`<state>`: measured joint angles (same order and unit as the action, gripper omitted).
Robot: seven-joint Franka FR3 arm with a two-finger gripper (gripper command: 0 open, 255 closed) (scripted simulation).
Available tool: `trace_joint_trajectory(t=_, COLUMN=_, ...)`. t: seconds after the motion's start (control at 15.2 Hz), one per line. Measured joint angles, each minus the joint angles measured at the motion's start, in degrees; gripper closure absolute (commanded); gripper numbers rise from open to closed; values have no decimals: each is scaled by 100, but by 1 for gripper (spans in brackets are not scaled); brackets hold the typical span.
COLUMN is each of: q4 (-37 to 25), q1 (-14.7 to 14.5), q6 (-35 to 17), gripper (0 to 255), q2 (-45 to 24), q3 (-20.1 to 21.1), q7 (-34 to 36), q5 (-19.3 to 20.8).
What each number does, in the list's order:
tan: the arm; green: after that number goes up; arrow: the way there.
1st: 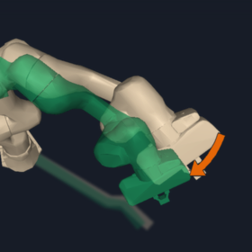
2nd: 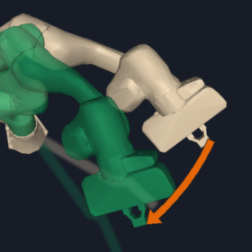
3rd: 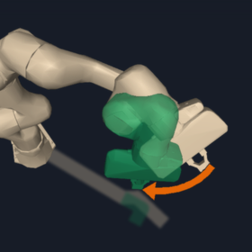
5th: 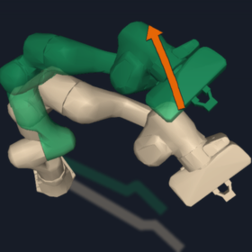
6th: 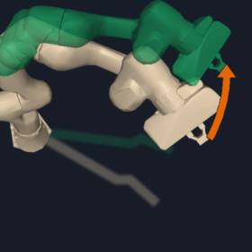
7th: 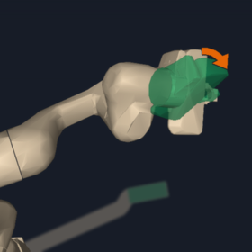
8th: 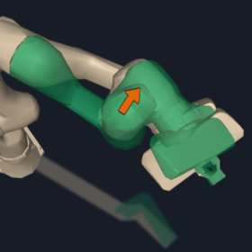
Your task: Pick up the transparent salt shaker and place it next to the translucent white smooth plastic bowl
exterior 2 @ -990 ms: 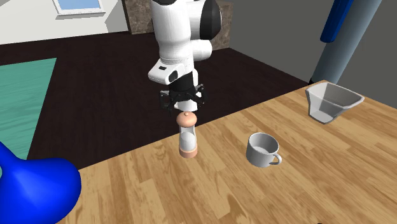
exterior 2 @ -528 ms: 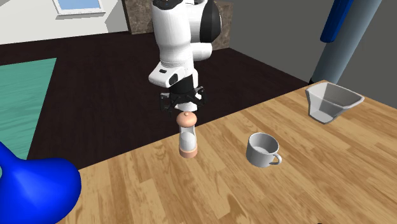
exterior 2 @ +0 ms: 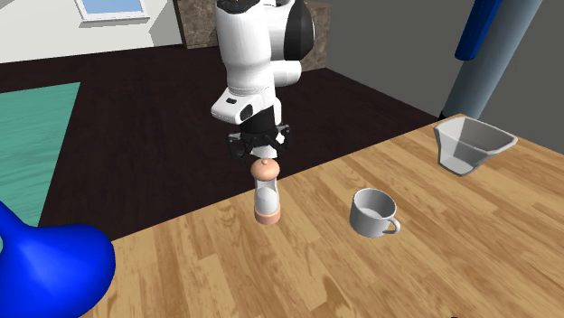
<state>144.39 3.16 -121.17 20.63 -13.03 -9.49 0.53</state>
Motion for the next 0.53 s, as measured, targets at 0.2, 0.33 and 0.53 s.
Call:
trace_joint_trajectory(t=0.2, q4=0, q1=0, q6=0, gripper=255, q2=-1, q3=0, q7=0, q5=0)
trace_joint_trajectory(t=0.33, q4=-22, q1=0, q6=42, gripper=255, q2=20, q3=6, q7=8, q5=2)
trace_joint_trajectory(t=0.53, q4=-152, q1=3, q6=258, gripper=255, q2=107, q3=24, q7=32, q5=13)
